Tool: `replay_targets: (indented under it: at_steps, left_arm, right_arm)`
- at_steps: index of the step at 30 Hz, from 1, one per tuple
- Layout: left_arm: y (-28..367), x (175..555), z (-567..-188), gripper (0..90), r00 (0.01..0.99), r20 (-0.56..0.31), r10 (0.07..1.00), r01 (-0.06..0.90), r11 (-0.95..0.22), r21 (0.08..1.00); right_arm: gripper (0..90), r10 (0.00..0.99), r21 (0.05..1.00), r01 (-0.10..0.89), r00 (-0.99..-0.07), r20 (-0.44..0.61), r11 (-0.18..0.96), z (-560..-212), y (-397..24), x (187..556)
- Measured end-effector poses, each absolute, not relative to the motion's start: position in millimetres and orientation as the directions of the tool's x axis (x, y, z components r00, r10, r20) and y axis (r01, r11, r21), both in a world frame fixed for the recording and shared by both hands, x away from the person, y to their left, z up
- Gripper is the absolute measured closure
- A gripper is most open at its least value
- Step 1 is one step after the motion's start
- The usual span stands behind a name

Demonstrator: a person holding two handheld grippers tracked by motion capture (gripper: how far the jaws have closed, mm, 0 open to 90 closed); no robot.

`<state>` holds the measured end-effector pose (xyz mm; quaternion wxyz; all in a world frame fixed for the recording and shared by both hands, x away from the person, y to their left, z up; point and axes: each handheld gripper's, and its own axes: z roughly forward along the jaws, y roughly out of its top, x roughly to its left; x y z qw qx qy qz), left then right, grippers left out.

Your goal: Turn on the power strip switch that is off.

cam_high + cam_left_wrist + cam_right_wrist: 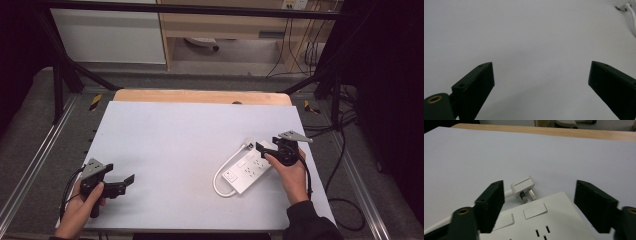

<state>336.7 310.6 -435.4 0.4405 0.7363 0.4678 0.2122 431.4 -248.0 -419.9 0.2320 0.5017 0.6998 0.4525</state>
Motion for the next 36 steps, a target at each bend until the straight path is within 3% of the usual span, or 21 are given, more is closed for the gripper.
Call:
replay_targets:
  at_steps: [3, 6, 22, 36]
  left_arm:
    - [310.9, 336.5, -435.2, 6.6, 0.472, -0.103, 0.876, 0.501, -0.170, 0.849]
    - [311.4, 336.8, -435.4, 6.6, 0.469, -0.103, 0.877, 0.503, -0.170, 0.847]
    - [311.3, 336.7, -435.1, 6.6, 0.472, -0.106, 0.875, 0.500, -0.167, 0.850]
    - [312.4, 336.6, -434.6, 6.6, 0.469, -0.112, 0.876, 0.499, -0.158, 0.852]
  right_arm:
    - [8.2, 0.920, 0.867, 0.491, -0.371, 0.121, 0.084, -418.5, -246.9, 431.9]
    - [4.1, 0.922, 0.866, 0.490, -0.373, 0.106, 0.099, -416.6, -245.4, 431.7]
    - [4.1, 0.916, 0.916, 0.396, -0.386, 0.110, 0.056, -397.1, -247.1, 414.6]
    - [3.4, 0.904, 0.926, 0.373, -0.413, 0.108, 0.060, -377.5, -254.2, 393.0]
